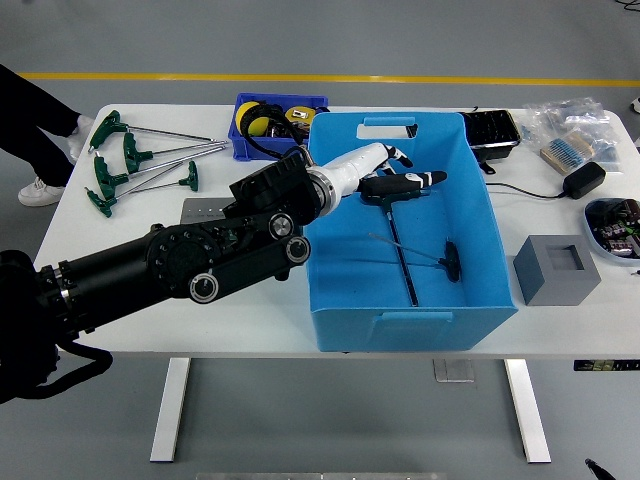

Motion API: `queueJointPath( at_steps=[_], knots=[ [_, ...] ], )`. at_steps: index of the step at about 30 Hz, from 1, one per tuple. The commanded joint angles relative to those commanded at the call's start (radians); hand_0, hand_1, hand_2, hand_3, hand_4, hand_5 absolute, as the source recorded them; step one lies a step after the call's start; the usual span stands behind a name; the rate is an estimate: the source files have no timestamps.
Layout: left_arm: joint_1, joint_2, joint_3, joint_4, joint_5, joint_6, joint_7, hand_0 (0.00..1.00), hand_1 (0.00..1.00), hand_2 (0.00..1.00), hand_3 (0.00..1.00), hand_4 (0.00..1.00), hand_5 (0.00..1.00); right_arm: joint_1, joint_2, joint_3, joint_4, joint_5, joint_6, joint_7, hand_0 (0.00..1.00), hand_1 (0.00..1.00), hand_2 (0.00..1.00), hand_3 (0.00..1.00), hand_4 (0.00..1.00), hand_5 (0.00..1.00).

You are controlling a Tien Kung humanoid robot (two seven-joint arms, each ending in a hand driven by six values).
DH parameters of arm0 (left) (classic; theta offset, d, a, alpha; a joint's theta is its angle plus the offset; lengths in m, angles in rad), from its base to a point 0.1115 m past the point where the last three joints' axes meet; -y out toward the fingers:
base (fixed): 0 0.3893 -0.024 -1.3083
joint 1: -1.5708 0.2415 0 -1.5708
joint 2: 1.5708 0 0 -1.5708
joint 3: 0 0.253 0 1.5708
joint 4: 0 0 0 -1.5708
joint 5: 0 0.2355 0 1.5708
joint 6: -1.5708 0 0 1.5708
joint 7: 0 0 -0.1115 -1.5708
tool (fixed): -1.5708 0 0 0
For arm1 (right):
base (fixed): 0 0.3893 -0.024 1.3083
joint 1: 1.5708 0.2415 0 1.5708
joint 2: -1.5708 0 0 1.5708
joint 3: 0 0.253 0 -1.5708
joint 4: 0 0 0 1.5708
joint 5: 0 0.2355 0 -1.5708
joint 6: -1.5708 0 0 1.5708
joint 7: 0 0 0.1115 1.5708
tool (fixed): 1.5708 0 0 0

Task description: Lift tool from toolbox,place it in box,lift tool from toolbox,place it in box

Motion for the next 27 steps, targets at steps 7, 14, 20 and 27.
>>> queueJointPath(
  at_steps=[7,14,20,27],
  knots=[
    [0.196,0.098,-0.195,-0.228,0.292,0.218,-0.17,0.813,0.852,0.921,0.836,0.892,0.92,-0.008,0.004,-0.015,-0.003,0.037,0.0,0.012,0.655,0.648,0.716,0.562,0.813,0.753],
    [0.47,0.28,-0.364,-0.453,0.551,0.208,-0.338,0.821,0.856,0.949,0.822,0.884,0.871,-0.017,0.004,-0.038,-0.007,0.09,0.001,0.029,0.654,0.648,0.715,0.562,0.812,0.753],
    [0.714,0.34,-0.495,-0.563,0.526,0.245,-0.501,0.829,0.861,0.963,0.805,0.879,0.828,-0.026,0.001,-0.046,-0.011,0.107,0.012,0.04,0.652,0.649,0.715,0.564,0.811,0.75],
    [0.994,0.229,-0.553,-0.505,0.331,0.222,-0.569,0.825,0.857,0.958,0.79,0.868,0.791,-0.037,0.008,-0.04,-0.011,0.104,0.009,0.038,0.651,0.648,0.714,0.566,0.812,0.749]
  ],
)
